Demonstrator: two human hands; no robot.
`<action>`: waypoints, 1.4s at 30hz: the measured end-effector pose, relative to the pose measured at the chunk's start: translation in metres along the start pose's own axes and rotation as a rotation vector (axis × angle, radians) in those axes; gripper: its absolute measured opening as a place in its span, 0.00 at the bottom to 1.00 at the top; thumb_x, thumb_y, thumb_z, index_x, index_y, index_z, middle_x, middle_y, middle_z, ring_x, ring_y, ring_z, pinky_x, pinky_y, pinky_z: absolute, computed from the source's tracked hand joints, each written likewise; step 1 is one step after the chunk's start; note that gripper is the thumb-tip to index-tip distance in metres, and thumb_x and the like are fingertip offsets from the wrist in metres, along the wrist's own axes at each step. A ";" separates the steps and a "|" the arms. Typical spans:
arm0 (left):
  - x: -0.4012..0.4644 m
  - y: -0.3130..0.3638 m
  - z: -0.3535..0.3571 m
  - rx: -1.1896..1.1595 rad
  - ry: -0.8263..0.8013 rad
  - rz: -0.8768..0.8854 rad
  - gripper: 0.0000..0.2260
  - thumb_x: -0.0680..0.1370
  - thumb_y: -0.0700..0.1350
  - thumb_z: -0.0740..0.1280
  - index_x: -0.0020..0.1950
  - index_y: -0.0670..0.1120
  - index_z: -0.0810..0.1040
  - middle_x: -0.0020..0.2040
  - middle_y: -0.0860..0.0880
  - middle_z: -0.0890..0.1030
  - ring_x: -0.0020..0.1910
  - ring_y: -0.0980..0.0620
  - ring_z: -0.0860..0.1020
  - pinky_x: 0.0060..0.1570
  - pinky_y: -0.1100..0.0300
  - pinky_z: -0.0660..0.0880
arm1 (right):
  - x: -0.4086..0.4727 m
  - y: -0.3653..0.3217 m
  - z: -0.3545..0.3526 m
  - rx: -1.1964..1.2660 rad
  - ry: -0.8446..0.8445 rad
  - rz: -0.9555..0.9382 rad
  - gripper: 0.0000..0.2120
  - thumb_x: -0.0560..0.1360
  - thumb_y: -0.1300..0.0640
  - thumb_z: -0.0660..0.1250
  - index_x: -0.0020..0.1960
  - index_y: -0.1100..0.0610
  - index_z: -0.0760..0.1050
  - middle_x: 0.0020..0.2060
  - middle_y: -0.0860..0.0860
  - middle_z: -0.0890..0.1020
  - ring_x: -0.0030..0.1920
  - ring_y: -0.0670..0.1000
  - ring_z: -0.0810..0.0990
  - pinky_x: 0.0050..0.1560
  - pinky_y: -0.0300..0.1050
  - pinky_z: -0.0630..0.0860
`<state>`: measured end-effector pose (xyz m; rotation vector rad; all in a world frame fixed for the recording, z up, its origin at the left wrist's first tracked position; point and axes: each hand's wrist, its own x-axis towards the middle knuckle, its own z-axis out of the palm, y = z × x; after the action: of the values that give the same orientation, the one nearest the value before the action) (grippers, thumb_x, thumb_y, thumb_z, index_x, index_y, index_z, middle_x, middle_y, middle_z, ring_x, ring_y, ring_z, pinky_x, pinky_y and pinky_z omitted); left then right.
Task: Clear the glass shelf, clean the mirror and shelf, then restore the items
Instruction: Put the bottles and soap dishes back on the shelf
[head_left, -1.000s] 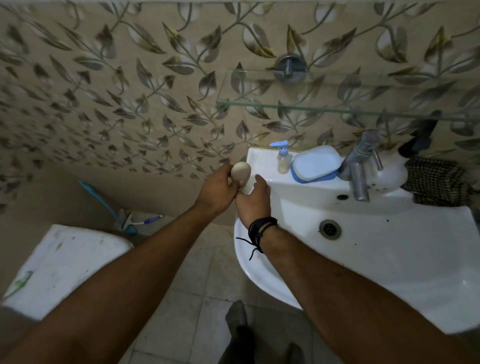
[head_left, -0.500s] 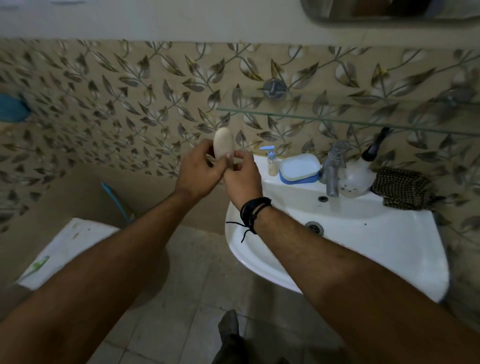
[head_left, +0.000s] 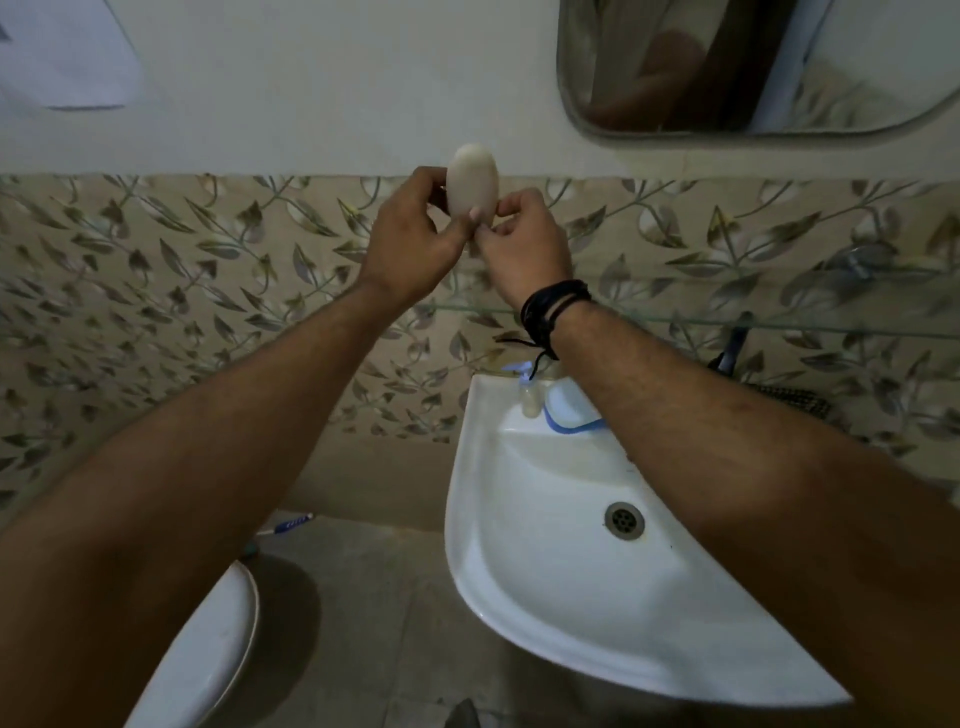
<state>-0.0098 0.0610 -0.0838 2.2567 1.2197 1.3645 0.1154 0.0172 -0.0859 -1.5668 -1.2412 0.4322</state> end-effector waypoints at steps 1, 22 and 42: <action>0.006 -0.005 0.003 0.002 -0.011 -0.002 0.18 0.75 0.53 0.70 0.60 0.46 0.75 0.48 0.56 0.78 0.36 0.66 0.73 0.35 0.70 0.67 | 0.008 0.002 0.000 -0.048 0.005 -0.004 0.14 0.74 0.43 0.66 0.51 0.51 0.70 0.36 0.44 0.77 0.39 0.50 0.79 0.31 0.40 0.69; 0.021 -0.064 0.034 0.036 -0.119 -0.041 0.22 0.72 0.57 0.68 0.62 0.48 0.72 0.53 0.53 0.81 0.38 0.55 0.74 0.33 0.64 0.66 | 0.031 0.020 0.019 -0.586 -0.081 0.000 0.17 0.70 0.40 0.63 0.52 0.50 0.74 0.44 0.50 0.81 0.46 0.57 0.79 0.48 0.56 0.79; -0.032 -0.025 0.020 0.040 0.122 -0.037 0.15 0.74 0.48 0.68 0.53 0.41 0.70 0.51 0.45 0.71 0.46 0.54 0.69 0.43 0.60 0.69 | -0.014 0.009 -0.001 -0.559 -0.080 -0.144 0.16 0.74 0.44 0.60 0.56 0.53 0.74 0.51 0.52 0.81 0.50 0.59 0.80 0.48 0.55 0.79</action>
<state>-0.0136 0.0563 -0.1284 2.1943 1.3321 1.4958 0.1149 0.0054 -0.0979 -1.9162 -1.6172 0.0499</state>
